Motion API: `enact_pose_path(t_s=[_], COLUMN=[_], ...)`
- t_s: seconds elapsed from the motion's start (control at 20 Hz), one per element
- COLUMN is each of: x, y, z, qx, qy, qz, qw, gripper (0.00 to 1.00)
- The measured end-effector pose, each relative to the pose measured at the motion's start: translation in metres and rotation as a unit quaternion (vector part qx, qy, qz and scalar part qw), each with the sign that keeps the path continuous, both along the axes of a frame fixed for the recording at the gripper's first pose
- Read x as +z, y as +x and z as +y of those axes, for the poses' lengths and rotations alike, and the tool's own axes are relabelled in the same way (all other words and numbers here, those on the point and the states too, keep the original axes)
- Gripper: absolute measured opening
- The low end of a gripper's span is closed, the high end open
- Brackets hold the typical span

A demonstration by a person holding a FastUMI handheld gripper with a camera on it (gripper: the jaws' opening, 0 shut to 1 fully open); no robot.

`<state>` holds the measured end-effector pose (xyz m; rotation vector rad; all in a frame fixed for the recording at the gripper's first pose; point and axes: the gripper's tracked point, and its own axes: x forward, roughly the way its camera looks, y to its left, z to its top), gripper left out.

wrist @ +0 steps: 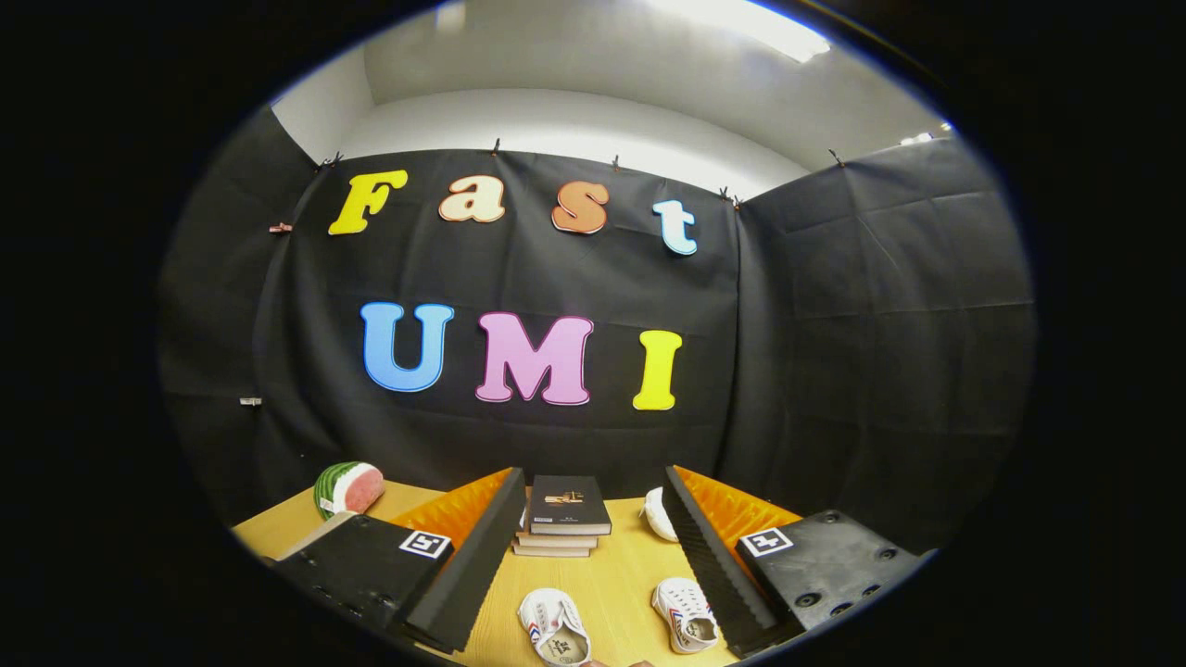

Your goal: Open the storage box then place both shoes into the box .Put the left shoe in first, then the right shoe, with the right side of both shoes facing outward in a uniform manner.

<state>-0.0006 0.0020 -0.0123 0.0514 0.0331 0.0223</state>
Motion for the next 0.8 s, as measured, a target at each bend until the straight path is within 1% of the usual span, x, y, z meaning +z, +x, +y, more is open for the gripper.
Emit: enact_pose_path(t_s=[0.25,0.55,0.8], x=[-0.004,-0.01,-0.019], y=[0.001,-0.003,-0.002], z=[0.005,0.013,0.019], qx=[-0.001,0.002,0.006], qy=[0.019,0.017,0.019], qz=[0.012,0.024,0.055], qw=[1.0,1.0,0.998], gripper=[0.97,0.97,0.97])
